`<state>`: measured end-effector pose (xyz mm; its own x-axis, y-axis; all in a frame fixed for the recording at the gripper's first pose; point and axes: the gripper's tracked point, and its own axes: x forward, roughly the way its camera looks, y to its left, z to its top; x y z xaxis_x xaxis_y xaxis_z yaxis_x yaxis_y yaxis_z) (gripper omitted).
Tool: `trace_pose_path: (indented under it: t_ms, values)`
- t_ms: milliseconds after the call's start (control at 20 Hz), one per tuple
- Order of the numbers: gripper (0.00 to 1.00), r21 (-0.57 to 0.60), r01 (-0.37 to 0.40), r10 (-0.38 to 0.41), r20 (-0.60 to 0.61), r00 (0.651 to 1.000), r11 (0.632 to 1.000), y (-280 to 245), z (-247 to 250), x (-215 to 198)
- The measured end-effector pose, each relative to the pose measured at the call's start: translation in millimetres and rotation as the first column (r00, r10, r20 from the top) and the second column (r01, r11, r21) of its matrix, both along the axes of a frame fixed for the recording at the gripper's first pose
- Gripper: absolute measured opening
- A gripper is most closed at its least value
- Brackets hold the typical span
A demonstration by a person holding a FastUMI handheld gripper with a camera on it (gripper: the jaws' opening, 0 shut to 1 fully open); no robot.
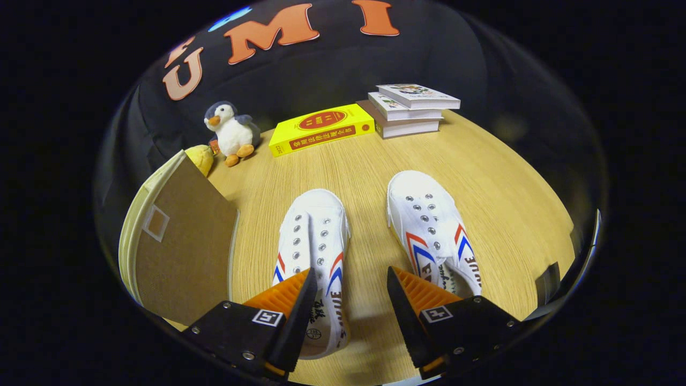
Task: Open the storage box then place both shoes into the box .Put the left shoe in first, then the right shoe, with the right side of both shoes facing outward in a uniform manner.
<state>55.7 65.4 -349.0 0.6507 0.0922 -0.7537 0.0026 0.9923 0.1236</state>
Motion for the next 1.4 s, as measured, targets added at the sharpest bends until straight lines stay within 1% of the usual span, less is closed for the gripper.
trace_pose_path:
  t_ms: [200, 250, 300, 350, 550, 700, 750, 800, 850, 900, 950, 1000, 1200, 1400]
  values:
    - [0.70, 0.015, -0.023, 0.023, -0.025, 0.999, 1.000, 8.0, -9.3, 1.7]
    - [0.64, 0.024, -0.034, 0.035, -0.032, 0.999, 0.999, 11.2, -10.1, 2.4]
    - [0.61, 0.036, -0.040, 0.042, -0.035, 0.999, 0.999, 13.8, -10.6, 3.4]
    - [0.52, 0.048, -0.045, 0.047, -0.044, 0.998, 0.998, 17.5, -11.3, 3.2]
    - [0.28, 0.060, -0.070, 0.075, -0.086, 0.993, 0.996, 22.8, -14.1, 2.8]
    - [0.28, 0.112, -0.078, 0.093, -0.139, 0.986, 0.991, 23.2, -14.9, 3.9]
    - [0.28, 0.137, -0.089, 0.107, -0.126, 0.986, 0.987, 25.4, -14.2, 3.8]
    - [0.24, 0.151, -0.094, 0.109, -0.097, 0.989, 0.984, 25.7, -14.4, 4.8]
    - [0.14, 0.155, -0.111, 0.122, -0.063, 0.991, 0.982, 25.6, -13.4, 5.5]
    - [0.11, 0.157, -0.124, 0.130, -0.030, 0.991, 0.980, 24.4, -12.9, 7.2]
    - [0.04, 0.170, -0.124, 0.129, -0.017, 0.992, 0.978, 23.7, -11.8, 5.8]
    - [0.01, 0.191, -0.116, 0.122, -0.019, 0.992, 0.975, 23.1, -10.2, 5.6]
    - [0.00, 0.234, -0.095, 0.096, 0.007, 0.995, 0.968, 23.5, 11.1, 14.6]
    - [0.00, 0.255, -0.034, 0.023, 0.043, 0.999, 0.966, 15.7, 38.2, 23.6]
